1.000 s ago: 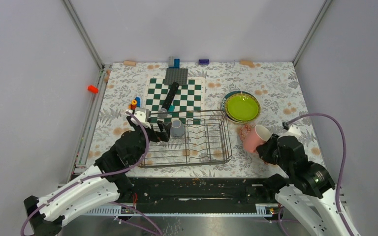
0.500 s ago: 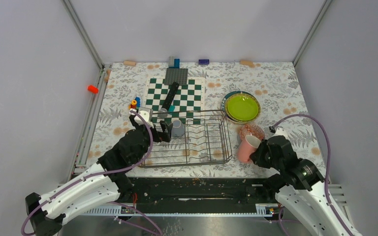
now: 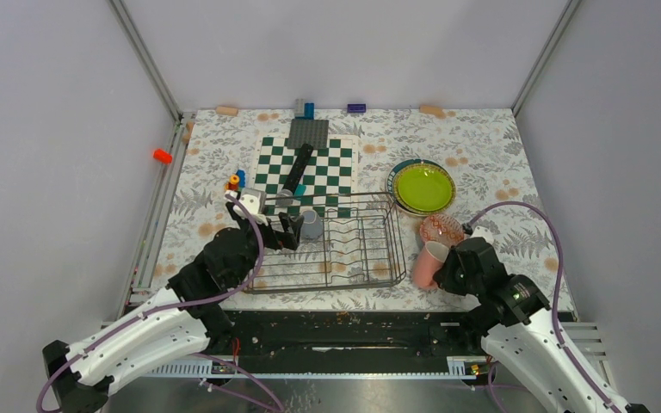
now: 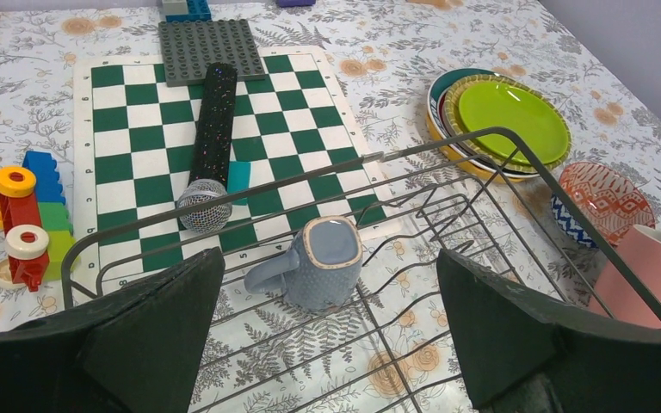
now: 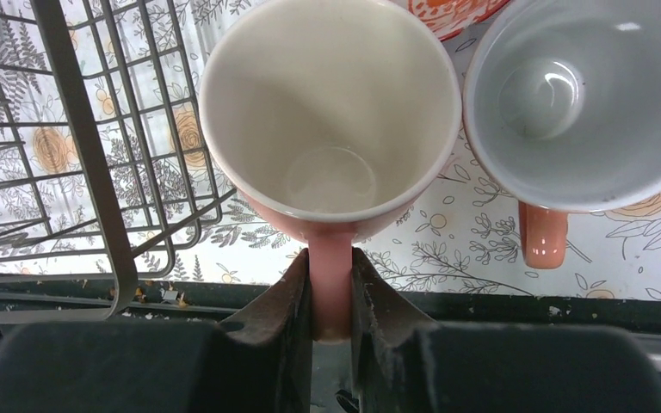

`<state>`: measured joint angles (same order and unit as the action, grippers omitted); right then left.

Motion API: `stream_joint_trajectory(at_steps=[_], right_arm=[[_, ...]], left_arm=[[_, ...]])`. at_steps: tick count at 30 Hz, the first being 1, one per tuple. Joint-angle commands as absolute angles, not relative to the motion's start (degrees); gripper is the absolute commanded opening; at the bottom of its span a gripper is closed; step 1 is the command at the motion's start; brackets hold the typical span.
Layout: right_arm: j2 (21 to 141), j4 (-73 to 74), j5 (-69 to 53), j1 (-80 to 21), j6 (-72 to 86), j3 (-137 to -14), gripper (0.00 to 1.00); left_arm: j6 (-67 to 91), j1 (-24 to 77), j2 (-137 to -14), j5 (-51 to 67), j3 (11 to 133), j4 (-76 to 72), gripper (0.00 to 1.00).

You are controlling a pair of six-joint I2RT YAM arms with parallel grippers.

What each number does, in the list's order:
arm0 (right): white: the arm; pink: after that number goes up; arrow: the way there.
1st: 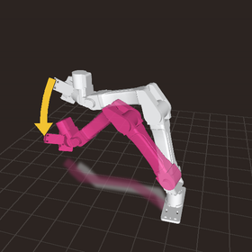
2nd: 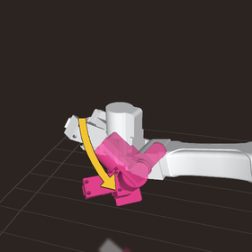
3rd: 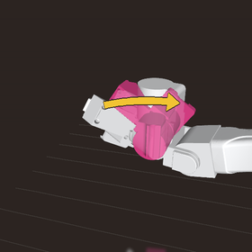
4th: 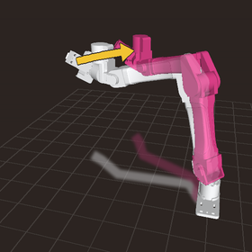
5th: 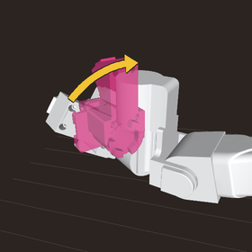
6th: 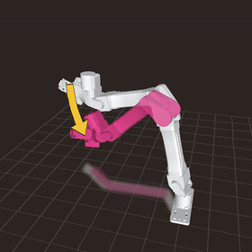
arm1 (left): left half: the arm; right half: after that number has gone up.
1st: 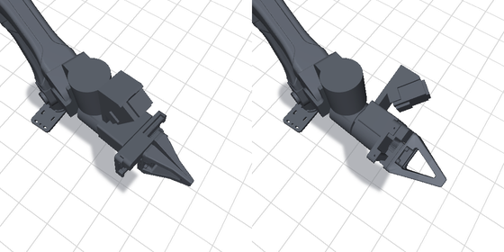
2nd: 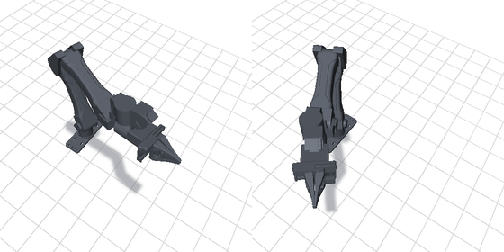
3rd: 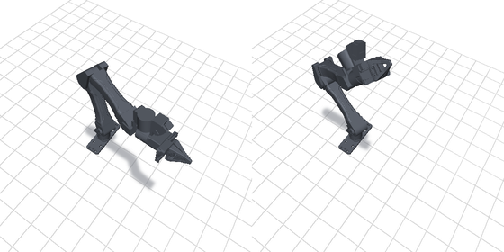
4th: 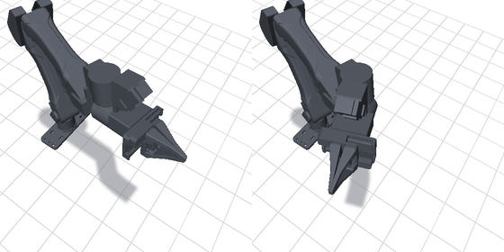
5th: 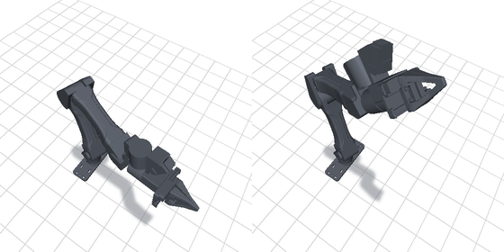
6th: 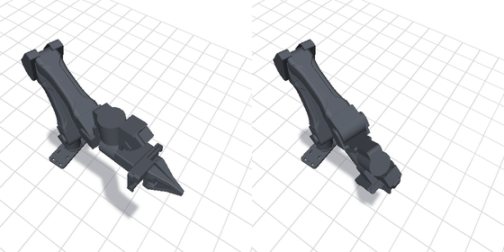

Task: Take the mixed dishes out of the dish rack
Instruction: Place the cup at the center of the board.

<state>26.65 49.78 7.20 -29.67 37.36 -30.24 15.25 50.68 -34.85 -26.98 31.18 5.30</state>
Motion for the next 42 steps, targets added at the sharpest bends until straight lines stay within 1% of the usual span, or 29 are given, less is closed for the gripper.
stream_joint_trajectory(at_steps=[1,6,10,14,19,23,33,42], right_arm=[[25.89,43.92,11.16,-29.83,37.14,-30.66,0.00],[25.84,44.07,12.73,-30.57,36.91,-29.51,0.00],[25.50,44.24,14.23,-31.56,37.10,-29.10,0.06],[25.44,44.52,14.63,-32.86,36.68,-29.07,0.06],[26.24,44.38,15.04,-34.41,37.82,-28.54,0.10],[26.56,45.55,15.94,-35.51,38.62,-28.72,0.11],[27.65,46.64,15.48,-38.54,40.32,-28.01,0.26],[28.56,48.09,16.41,-41.39,41.30,-28.61,0.37]], left_arm=[[14.33,50.79,-34.68,-25.09,32.43,1.54,0.99],[14.11,50.76,-35.41,-24.36,32.72,1.49,0.99],[13.98,50.76,-35.92,-24.08,32.85,1.18,0.99],[13.74,50.73,-36.16,-23.67,32.89,0.99,0.99],[13.47,50.79,-36.79,-23.47,32.86,0.54,0.99],[13.21,50.78,-37.18,-23.36,33.04,0.58,0.99],[12.57,50.75,-38.26,-23.64,33.03,0.28,0.99],[12.04,50.75,-38.69,-23.49,33.00,0.21,0.99]])
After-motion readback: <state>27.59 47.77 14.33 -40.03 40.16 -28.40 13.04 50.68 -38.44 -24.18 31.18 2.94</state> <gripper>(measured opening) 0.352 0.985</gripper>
